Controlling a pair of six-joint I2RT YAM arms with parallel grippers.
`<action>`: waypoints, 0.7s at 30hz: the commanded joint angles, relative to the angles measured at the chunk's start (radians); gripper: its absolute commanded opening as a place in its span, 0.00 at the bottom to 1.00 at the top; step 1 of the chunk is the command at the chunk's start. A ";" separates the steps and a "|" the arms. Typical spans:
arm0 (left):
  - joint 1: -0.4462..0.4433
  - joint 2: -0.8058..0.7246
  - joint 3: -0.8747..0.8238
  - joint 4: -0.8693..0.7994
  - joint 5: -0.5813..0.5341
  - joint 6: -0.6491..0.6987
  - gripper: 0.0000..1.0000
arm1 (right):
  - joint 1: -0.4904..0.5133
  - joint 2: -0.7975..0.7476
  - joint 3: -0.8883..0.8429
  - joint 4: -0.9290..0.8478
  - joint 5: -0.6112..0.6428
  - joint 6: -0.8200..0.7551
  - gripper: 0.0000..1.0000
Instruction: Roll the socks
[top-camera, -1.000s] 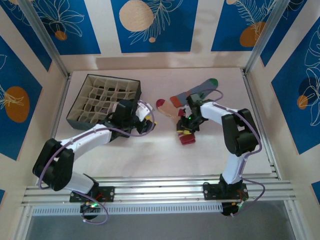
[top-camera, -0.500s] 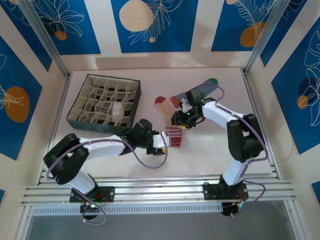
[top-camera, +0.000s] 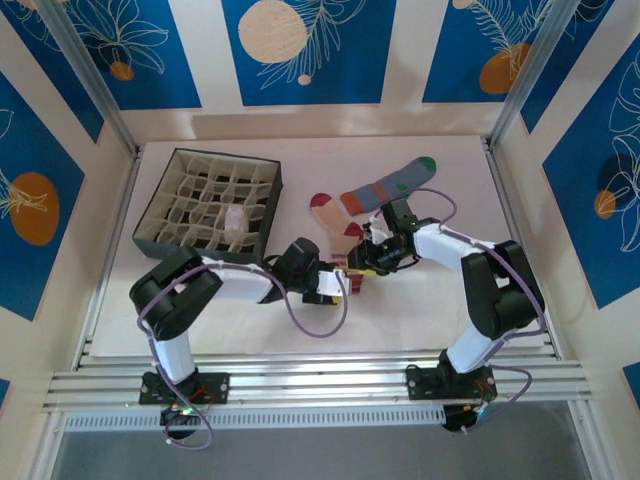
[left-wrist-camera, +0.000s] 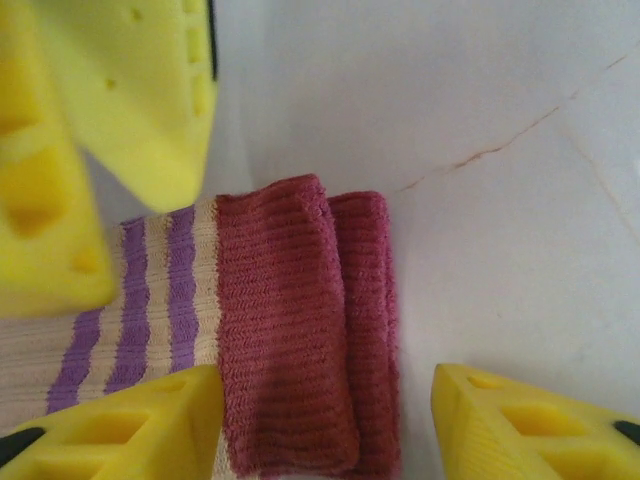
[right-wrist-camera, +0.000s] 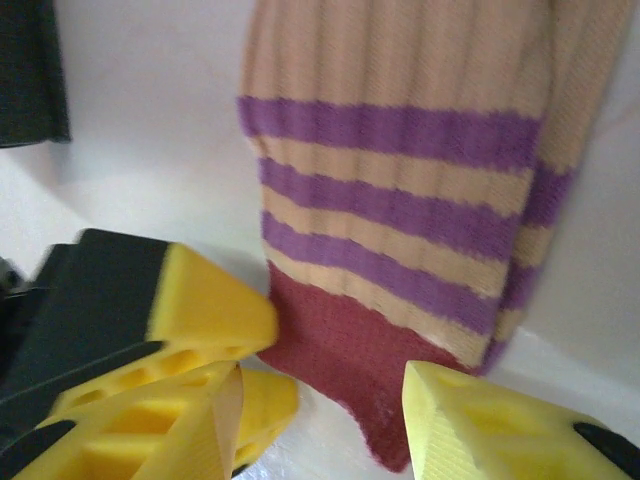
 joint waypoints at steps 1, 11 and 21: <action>-0.011 0.038 0.030 -0.013 -0.008 0.054 0.49 | -0.005 -0.031 0.007 0.030 -0.065 -0.013 0.46; 0.015 0.011 0.122 -0.297 0.119 -0.021 0.00 | -0.016 -0.055 -0.064 0.167 -0.129 0.010 0.50; 0.081 -0.067 0.064 -0.204 0.324 -0.234 0.00 | -0.010 -0.088 -0.130 0.259 -0.204 -0.021 0.55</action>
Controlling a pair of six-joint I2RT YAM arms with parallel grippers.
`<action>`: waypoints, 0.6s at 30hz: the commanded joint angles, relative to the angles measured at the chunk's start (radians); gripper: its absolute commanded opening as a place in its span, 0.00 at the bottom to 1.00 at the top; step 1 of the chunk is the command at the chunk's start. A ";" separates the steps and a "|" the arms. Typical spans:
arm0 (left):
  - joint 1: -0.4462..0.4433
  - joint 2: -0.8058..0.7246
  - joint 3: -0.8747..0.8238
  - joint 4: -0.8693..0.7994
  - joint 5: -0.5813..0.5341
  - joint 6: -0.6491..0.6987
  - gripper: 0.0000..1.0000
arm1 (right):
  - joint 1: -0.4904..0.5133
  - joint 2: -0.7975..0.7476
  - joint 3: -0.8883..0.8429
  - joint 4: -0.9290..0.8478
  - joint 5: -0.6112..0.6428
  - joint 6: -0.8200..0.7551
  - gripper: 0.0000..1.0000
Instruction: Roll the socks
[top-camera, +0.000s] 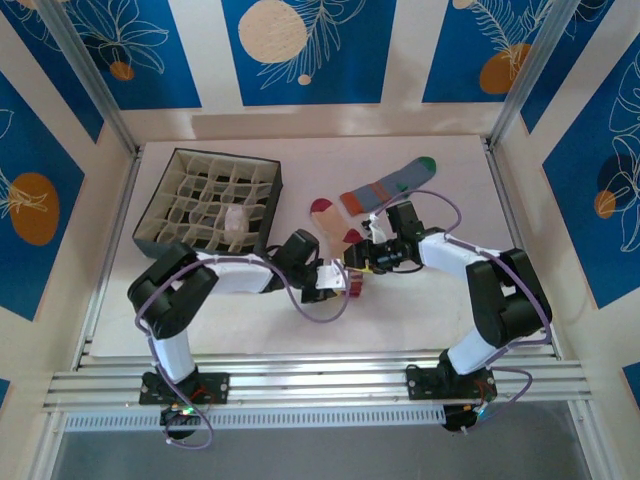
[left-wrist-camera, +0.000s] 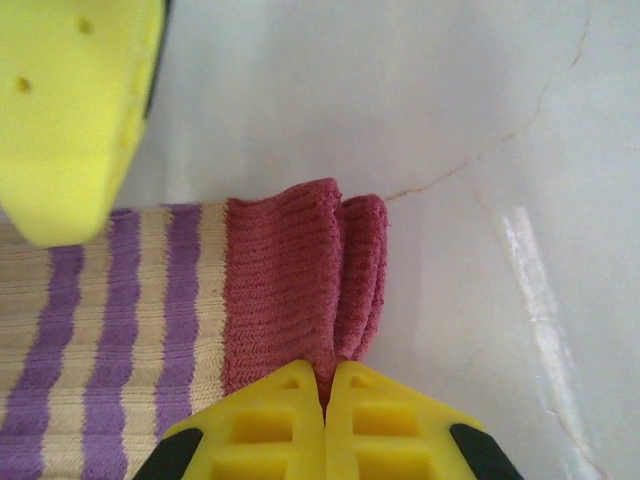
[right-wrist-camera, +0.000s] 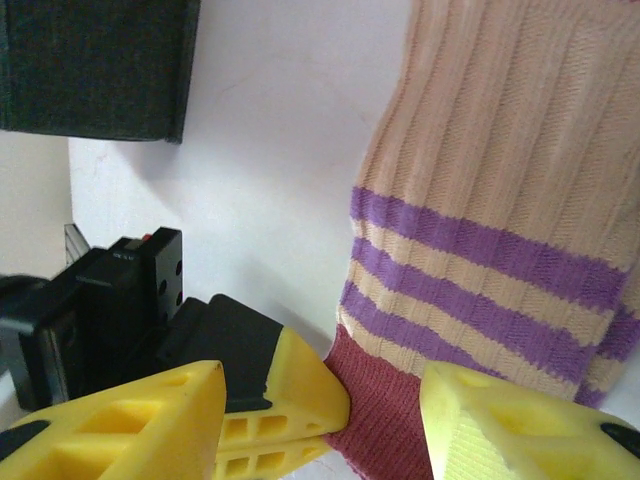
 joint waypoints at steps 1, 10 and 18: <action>0.030 -0.052 -0.016 0.015 0.140 -0.097 0.00 | 0.001 -0.030 -0.028 0.057 -0.073 -0.022 0.55; 0.118 -0.022 0.069 -0.087 0.342 -0.231 0.00 | 0.015 -0.031 -0.077 0.111 -0.116 -0.017 0.55; 0.136 0.087 0.174 -0.260 0.394 -0.249 0.00 | 0.060 -0.062 -0.112 0.115 -0.066 -0.004 0.55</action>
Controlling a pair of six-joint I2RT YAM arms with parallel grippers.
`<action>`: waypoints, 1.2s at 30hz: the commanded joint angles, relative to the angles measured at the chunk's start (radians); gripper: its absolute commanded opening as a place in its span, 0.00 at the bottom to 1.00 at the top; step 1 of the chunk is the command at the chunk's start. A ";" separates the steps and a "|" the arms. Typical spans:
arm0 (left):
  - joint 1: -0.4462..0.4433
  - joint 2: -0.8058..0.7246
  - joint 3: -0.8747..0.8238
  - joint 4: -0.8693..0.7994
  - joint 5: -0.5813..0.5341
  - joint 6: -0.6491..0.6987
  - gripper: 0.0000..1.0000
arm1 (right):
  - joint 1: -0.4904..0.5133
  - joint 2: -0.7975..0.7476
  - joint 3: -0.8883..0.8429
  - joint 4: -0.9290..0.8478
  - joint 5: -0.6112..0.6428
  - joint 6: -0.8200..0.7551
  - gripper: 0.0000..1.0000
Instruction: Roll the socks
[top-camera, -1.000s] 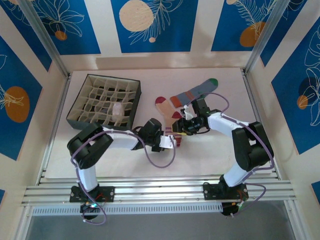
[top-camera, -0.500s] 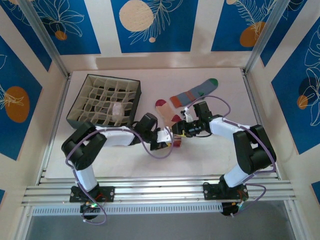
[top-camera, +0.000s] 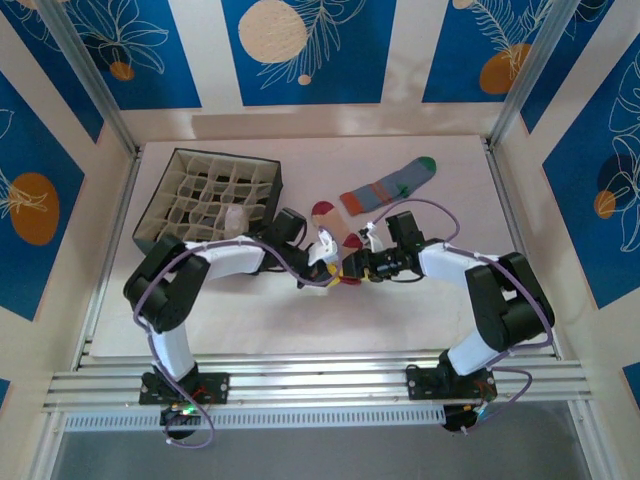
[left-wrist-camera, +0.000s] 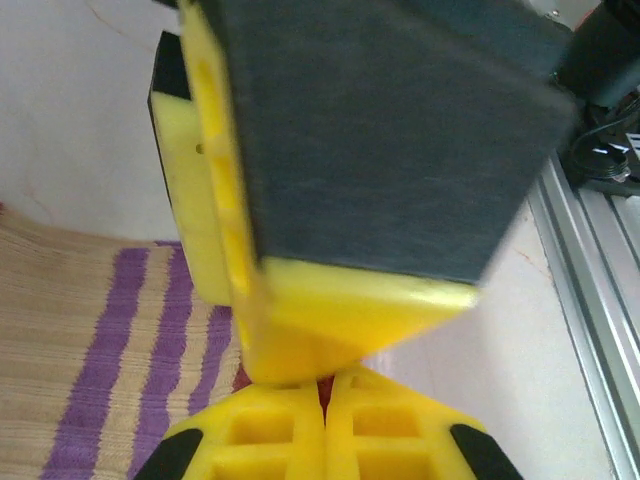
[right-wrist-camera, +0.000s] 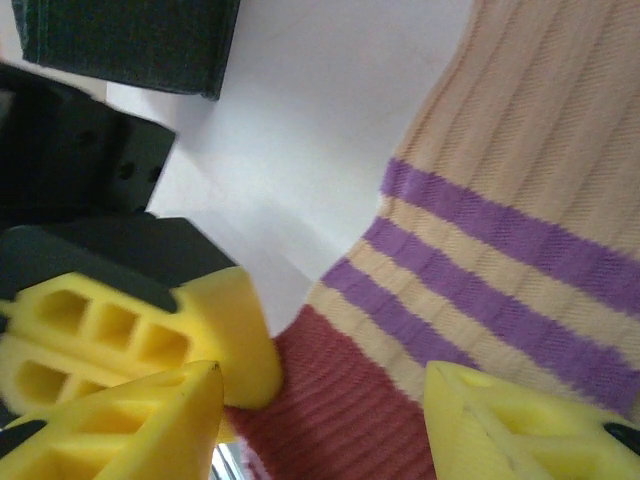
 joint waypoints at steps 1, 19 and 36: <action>0.012 0.056 0.053 -0.112 0.071 -0.025 0.00 | 0.033 -0.034 -0.018 0.004 0.014 0.003 0.55; 0.074 0.194 0.133 -0.111 0.078 -0.253 0.00 | 0.063 0.027 0.003 -0.100 0.201 0.011 0.42; 0.078 0.067 0.038 -0.007 -0.003 -0.128 0.15 | 0.038 0.177 0.145 -0.352 0.370 0.073 0.15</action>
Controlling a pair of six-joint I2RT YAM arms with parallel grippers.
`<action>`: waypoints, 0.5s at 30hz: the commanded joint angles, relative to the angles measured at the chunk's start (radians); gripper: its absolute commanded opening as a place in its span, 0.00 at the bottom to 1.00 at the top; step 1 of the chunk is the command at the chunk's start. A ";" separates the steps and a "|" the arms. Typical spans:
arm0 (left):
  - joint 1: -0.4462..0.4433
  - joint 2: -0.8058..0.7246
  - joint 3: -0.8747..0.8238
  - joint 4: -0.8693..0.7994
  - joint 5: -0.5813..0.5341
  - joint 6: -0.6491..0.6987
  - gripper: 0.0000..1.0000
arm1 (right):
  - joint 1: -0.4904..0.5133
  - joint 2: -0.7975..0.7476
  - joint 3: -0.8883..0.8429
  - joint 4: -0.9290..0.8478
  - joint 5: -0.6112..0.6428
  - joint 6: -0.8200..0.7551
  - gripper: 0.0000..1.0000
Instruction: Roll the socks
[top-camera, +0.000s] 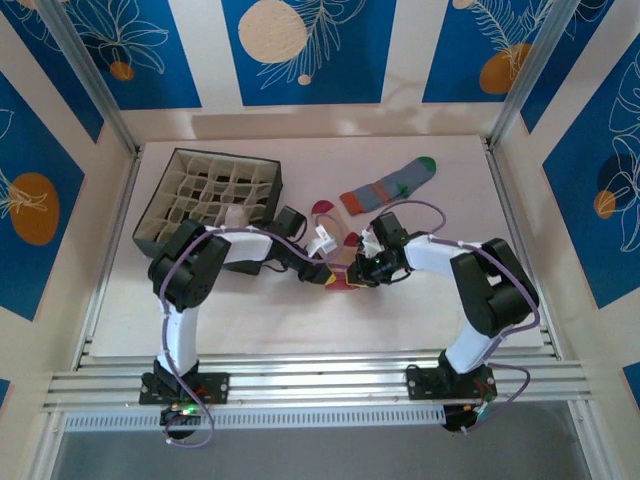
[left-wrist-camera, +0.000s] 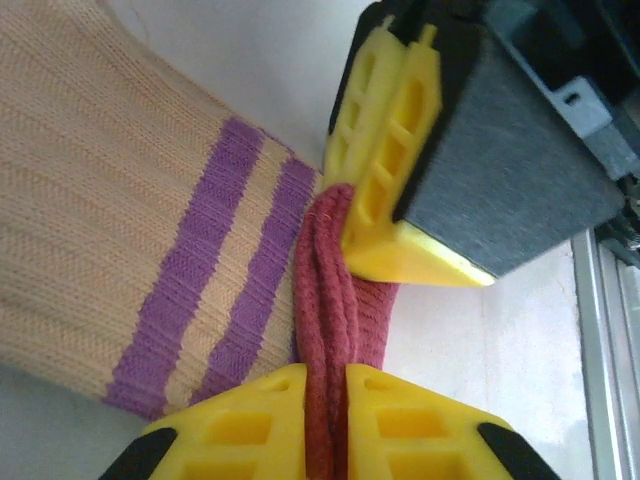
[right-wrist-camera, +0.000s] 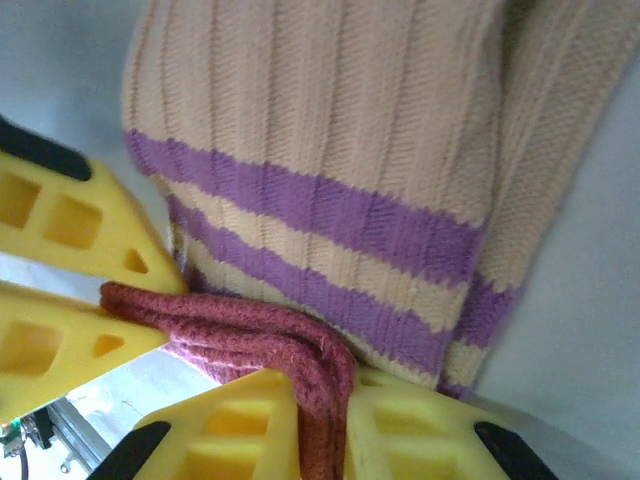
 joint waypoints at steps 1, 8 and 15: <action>0.012 -0.124 -0.069 0.081 -0.043 0.119 0.15 | -0.014 0.057 0.036 -0.147 0.088 0.020 0.15; -0.045 -0.317 -0.303 0.385 -0.234 0.344 0.29 | -0.020 0.111 0.098 -0.225 0.079 0.011 0.14; -0.182 -0.318 -0.334 0.407 -0.497 0.593 0.35 | -0.023 0.122 0.129 -0.280 0.066 -0.012 0.14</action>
